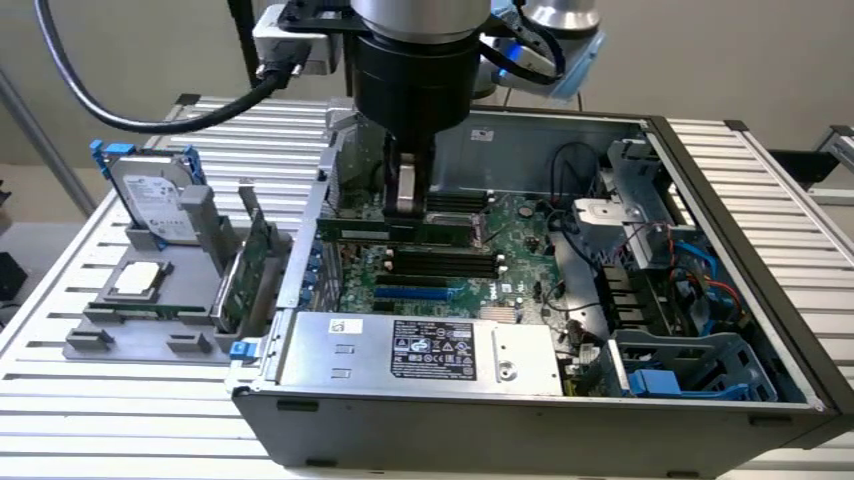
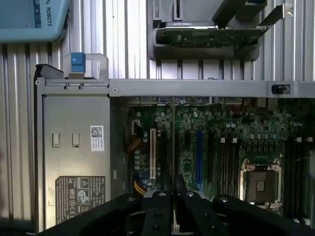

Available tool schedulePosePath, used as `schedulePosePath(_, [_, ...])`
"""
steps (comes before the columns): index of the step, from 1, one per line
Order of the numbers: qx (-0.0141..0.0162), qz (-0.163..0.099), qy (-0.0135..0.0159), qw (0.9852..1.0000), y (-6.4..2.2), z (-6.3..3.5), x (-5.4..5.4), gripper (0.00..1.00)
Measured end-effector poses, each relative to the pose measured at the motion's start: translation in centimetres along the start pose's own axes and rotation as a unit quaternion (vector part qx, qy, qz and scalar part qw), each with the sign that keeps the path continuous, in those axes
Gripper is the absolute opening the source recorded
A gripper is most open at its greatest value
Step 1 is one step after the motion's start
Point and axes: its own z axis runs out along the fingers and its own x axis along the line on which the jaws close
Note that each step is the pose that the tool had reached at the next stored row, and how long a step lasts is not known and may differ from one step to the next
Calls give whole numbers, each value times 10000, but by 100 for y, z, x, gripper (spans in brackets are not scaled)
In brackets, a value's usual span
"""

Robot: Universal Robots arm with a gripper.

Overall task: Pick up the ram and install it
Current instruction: 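Pick up the ram and move it above insertion slot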

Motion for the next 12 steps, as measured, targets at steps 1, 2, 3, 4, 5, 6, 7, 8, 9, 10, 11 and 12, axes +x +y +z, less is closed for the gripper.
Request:
schedulePosePath(1, [0, 0, 0, 10000, -45, 8, -8, 0])
schedulePosePath(2, [0, -1, 0, 10000, -89, 20, -21, 0])
schedulePosePath(3, [0, -1, 0, 10000, -138, 35, -43, 0])
schedulePosePath(4, [0, -1, 0, 10000, -174, 49, -65, 0])
schedulePosePath(5, [0, 0, 0, 10000, -217, 67, -94, 0])
schedulePosePath(6, [0, 0, 0, 10000, -250, 85, -124, 0])
schedulePosePath(7, [0, -1, 1, 10000, -280, 104, -158, 0])
schedulePosePath(8, [0, -1, 0, 10000, -304, 123, -194, 0])
schedulePosePath(9, [0, 0, 0, 10000, -322, 141, -233, 0])
schedulePosePath(10, [0, 0, 0, 10000, -338, 160, -273, 0])
schedulePosePath(11, [0, 0, 0, 10000, -354, 178, -310, 0])
schedulePosePath(12, [0, 0, 1, 10000, -371, 198, -351, 0])
